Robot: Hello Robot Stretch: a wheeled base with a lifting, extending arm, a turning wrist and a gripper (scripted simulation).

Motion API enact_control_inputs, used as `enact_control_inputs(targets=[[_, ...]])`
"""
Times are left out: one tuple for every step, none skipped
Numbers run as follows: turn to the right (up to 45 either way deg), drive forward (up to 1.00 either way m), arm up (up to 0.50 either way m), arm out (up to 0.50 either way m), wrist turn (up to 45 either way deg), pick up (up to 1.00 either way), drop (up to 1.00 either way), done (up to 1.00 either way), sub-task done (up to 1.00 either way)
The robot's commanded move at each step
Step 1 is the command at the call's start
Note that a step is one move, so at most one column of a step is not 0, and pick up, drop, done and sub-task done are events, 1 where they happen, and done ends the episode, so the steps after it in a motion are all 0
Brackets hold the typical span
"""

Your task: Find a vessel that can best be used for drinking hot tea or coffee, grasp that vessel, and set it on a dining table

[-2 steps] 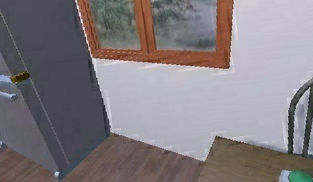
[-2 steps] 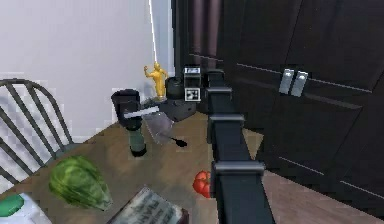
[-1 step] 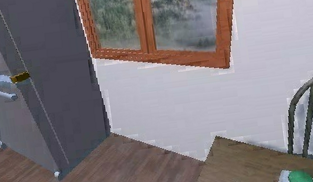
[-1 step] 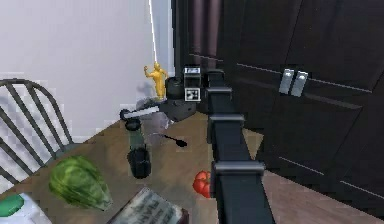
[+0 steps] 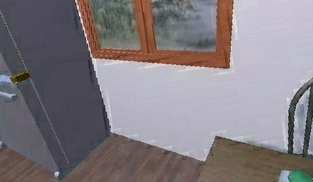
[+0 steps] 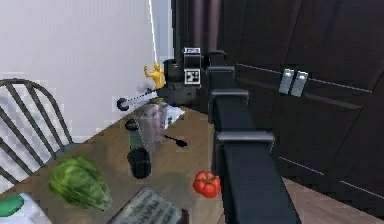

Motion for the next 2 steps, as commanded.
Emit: enact_control_inputs(targets=[[0.0, 0.00, 0.00, -0.08, 0.0, 0.00, 0.00, 0.00, 0.00], [0.0, 0.00, 0.00, 0.00, 0.0, 0.00, 0.00, 1.00, 0.00]])
